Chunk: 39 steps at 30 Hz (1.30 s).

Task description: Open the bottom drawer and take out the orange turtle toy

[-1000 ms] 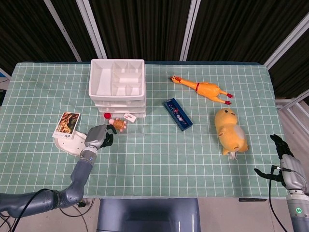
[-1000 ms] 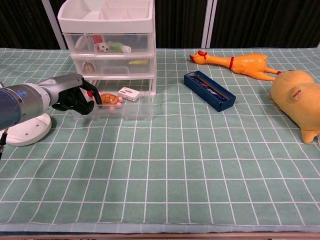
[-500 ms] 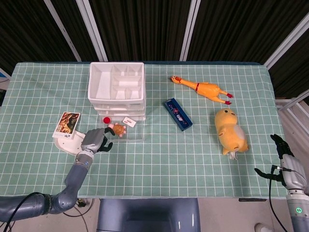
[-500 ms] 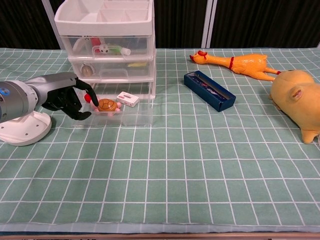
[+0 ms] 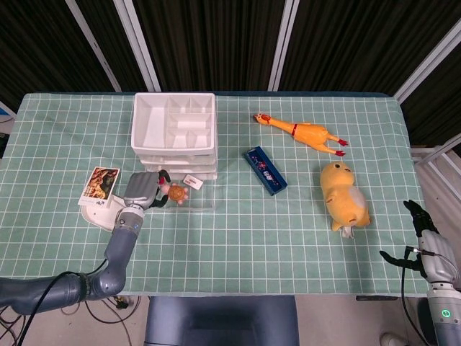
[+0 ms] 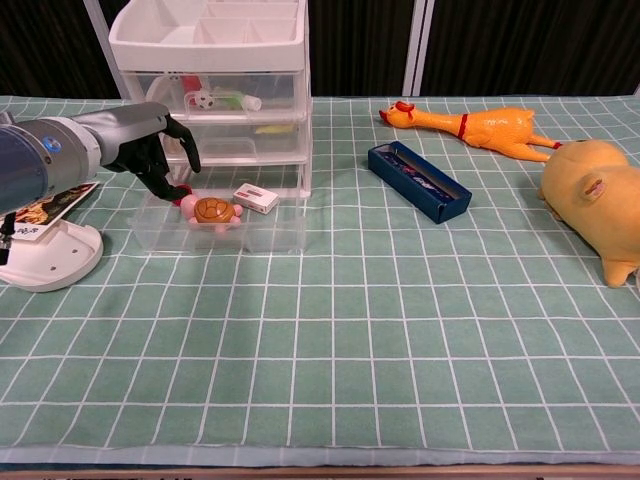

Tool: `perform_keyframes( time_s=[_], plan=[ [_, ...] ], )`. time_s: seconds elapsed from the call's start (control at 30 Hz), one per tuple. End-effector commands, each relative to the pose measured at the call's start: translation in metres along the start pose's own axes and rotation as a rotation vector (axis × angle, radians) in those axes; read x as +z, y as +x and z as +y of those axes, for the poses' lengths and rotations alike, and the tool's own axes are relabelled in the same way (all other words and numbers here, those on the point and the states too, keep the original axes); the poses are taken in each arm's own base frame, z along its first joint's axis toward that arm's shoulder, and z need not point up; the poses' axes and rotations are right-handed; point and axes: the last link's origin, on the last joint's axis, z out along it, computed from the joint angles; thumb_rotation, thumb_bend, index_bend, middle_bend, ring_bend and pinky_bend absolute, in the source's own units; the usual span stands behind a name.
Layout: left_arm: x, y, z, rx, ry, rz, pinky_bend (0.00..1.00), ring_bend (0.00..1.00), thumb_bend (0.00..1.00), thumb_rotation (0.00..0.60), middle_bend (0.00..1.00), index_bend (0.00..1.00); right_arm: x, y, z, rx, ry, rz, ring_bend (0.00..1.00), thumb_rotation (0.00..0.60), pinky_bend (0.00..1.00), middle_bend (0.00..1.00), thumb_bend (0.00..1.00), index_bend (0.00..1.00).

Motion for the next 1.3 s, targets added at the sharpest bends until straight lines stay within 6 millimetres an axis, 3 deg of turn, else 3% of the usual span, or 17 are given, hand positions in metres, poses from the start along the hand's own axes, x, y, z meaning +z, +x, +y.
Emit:
perform_keyframes(
  time_s=[0.03, 0.57, 0.83, 1.07, 1.3],
  plan=[
    [0.009, -0.004, 0.005, 0.031, 0.012, -0.019, 1.0, 1.0, 0.32, 0.6, 1.0, 0.42, 0.0, 0.0, 0.0, 0.002, -0.001, -0.001, 0.0, 0.6, 0.18, 0.0, 0.13, 0.0],
    [0.029, -0.022, 0.022, 0.134, 0.016, -0.073, 1.0, 1.0, 0.32, 0.6, 1.0, 0.42, 0.001, 0.0, 0.001, 0.013, -0.006, -0.006, 0.0, 0.6, 0.18, 0.0, 0.13, 0.0],
    [0.033, -0.026, 0.024, 0.174, 0.024, -0.083, 1.0, 1.0, 0.32, 0.6, 1.0, 0.48, 0.001, 0.0, 0.001, 0.017, -0.009, -0.009, 0.0, 0.6, 0.18, 0.0, 0.13, 0.0],
    [0.034, -0.027, 0.026, 0.178, 0.019, -0.091, 1.0, 1.0, 0.52, 0.6, 1.0, 0.58, 0.001, 0.0, 0.001, 0.019, -0.01, -0.009, 0.0, 0.6, 0.18, 0.0, 0.13, 0.0],
    [0.03, -0.019, 0.026, 0.161, 0.007, -0.063, 1.0, 1.0, 0.56, 0.6, 1.0, 0.59, 0.001, 0.001, 0.001, 0.017, -0.009, -0.008, 0.0, 0.6, 0.18, 0.0, 0.13, 0.0]
  ],
)
